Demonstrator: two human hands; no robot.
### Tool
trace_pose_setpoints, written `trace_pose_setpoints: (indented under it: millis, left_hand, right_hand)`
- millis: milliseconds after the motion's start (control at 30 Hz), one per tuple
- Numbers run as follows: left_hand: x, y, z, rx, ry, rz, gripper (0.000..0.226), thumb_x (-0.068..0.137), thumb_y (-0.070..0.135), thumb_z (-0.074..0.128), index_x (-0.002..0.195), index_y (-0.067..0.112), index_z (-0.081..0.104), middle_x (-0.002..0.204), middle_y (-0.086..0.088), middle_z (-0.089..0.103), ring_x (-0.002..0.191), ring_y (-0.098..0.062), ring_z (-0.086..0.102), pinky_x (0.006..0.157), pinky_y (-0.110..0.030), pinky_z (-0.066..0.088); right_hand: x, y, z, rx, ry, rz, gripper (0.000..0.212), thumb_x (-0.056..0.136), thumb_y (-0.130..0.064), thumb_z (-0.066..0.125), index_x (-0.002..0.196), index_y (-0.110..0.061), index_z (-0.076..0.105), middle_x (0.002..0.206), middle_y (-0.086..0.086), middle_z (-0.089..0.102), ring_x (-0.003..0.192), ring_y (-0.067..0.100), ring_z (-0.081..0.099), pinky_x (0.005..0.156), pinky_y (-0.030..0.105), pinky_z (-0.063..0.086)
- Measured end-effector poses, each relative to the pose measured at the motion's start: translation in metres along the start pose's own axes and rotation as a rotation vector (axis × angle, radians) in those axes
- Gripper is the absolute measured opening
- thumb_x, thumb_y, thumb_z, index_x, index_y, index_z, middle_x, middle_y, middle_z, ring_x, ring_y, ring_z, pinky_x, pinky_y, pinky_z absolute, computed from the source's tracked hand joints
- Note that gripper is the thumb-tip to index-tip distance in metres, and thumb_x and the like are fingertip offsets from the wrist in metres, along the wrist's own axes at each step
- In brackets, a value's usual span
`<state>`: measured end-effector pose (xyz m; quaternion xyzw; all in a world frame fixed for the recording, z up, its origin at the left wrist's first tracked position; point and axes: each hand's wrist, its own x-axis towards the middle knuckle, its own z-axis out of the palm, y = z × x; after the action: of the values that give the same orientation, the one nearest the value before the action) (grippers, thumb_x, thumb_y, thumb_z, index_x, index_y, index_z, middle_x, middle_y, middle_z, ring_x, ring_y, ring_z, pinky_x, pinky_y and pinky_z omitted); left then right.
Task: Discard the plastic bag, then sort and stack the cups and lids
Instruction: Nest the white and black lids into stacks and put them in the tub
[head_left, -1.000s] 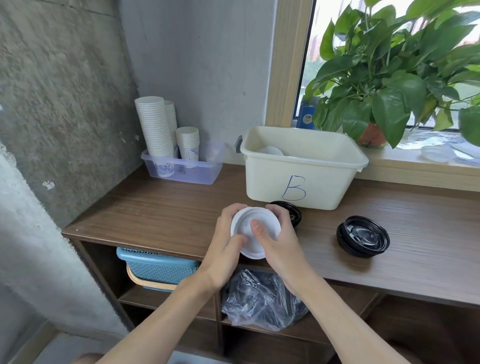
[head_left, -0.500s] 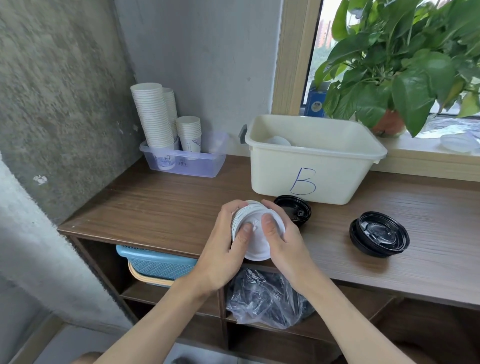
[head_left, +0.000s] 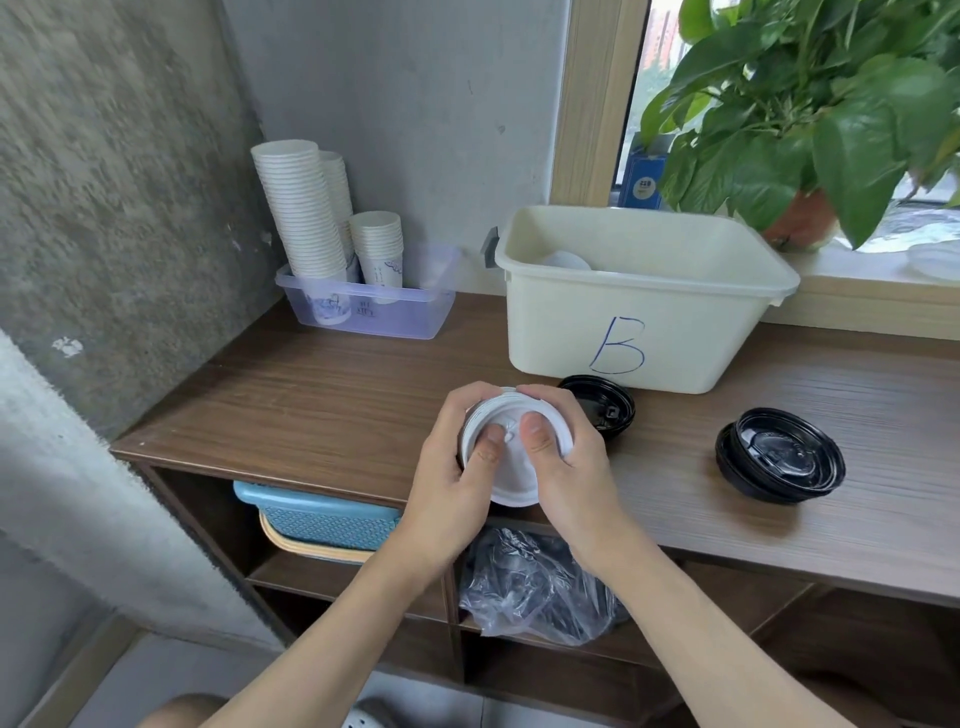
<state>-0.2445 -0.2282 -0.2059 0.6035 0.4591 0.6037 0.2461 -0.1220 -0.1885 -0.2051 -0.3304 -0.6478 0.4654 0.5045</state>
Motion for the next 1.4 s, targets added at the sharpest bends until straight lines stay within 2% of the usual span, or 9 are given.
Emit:
trace_pose_setpoints:
  millis: [233,367,567,733,900,1000,1133,1267,1400]
  left_hand:
    - [0.000,0.000,0.000,-0.027,0.092,-0.024,0.022,0.095,0.018,0.048,0.117,0.018,0.054,0.108,0.025,0.061,0.100,0.001,0.058,0.084,-0.010,0.042]
    - [0.000,-0.001,-0.003,-0.045,0.052,-0.063,0.024,0.095,0.023,0.049,0.118,0.019,0.052,0.107,0.027,0.061,0.099,0.004,0.058,0.084,-0.011,0.043]
    - [0.000,-0.004,-0.002,0.019,0.018,-0.050,0.023,0.098,0.027,0.045,0.121,0.026,0.050,0.112,0.023,0.058,0.107,-0.003,0.056,0.090,-0.014,0.041]
    - [0.002,-0.005,0.002,0.082,0.072,-0.030,0.022,0.097,0.021,0.043,0.116,0.030,0.049,0.109,0.022,0.058,0.103,-0.003,0.056,0.088,-0.013,0.041]
    - [0.000,-0.012,0.008,0.152,0.171,-0.014,0.025,0.096,0.029,0.043,0.112,0.047,0.047,0.111,0.014,0.058,0.108,-0.017,0.056,0.093,-0.029,0.045]
    - [-0.001,-0.013,0.010,0.167,0.212,-0.011,0.027,0.096,0.027,0.043,0.110,0.049,0.048,0.109,0.018,0.058,0.107,-0.017,0.056,0.091,-0.030,0.045]
    - [0.002,-0.007,0.001,0.147,0.079,-0.062,0.023,0.095,0.024,0.045,0.112,0.039,0.046,0.106,0.024,0.057,0.104,-0.006,0.056,0.089,-0.019,0.042]
    - [0.007,0.001,-0.014,0.093,-0.118,-0.166,0.020,0.091,0.045,0.052,0.107,0.040,0.041,0.092,0.023,0.061,0.085,-0.004,0.059,0.077,-0.020,0.047]
    - [0.012,-0.004,-0.012,0.173,-0.064,-0.154,0.031,0.088,0.057,0.049,0.116,0.046,0.042,0.102,0.019,0.064,0.097,-0.003,0.061,0.084,-0.020,0.047]
  right_hand:
    - [-0.001,-0.003,-0.009,-0.003,-0.238,0.175,0.061,0.089,-0.046,0.055,0.143,-0.026,0.033,0.127,-0.013,0.057,0.119,-0.002,0.051,0.104,0.024,0.038]
    - [-0.001,-0.011,-0.016,-0.007,-0.333,0.168,0.041,0.096,-0.030,0.053,0.132,-0.037,0.037,0.127,-0.014,0.054,0.116,-0.008,0.050,0.098,0.015,0.039]
    - [0.000,-0.010,-0.017,0.077,-0.310,0.125,0.043,0.094,-0.014,0.056,0.128,-0.034,0.041,0.127,-0.006,0.057,0.115,0.003,0.055,0.094,0.017,0.043]
    - [0.001,-0.002,-0.011,0.035,-0.235,0.129,0.051,0.093,-0.013,0.059,0.137,-0.026,0.038,0.131,-0.003,0.056,0.117,0.006,0.055,0.097,0.019,0.042]
    - [0.002,-0.001,-0.008,-0.022,-0.195,0.098,0.051,0.091,-0.012,0.061,0.137,-0.022,0.042,0.128,-0.002,0.060,0.115,0.010,0.057,0.102,0.025,0.043]
    - [0.003,0.001,-0.005,-0.087,-0.132,0.067,0.050,0.086,-0.019,0.061,0.133,-0.026,0.047,0.124,-0.004,0.061,0.114,0.011,0.058,0.102,0.031,0.044]
    - [0.004,0.000,-0.006,-0.118,-0.130,0.078,0.049,0.089,-0.006,0.060,0.132,-0.027,0.048,0.123,-0.007,0.062,0.112,0.008,0.058,0.101,0.028,0.044]
    - [0.002,-0.003,-0.007,-0.143,-0.165,0.114,0.051,0.090,-0.005,0.057,0.132,-0.032,0.046,0.124,-0.006,0.060,0.111,0.007,0.058,0.096,0.023,0.045]
    - [-0.001,-0.004,-0.007,-0.142,-0.161,0.127,0.049,0.093,-0.018,0.060,0.136,-0.032,0.042,0.128,-0.007,0.058,0.116,0.006,0.055,0.102,0.027,0.043]
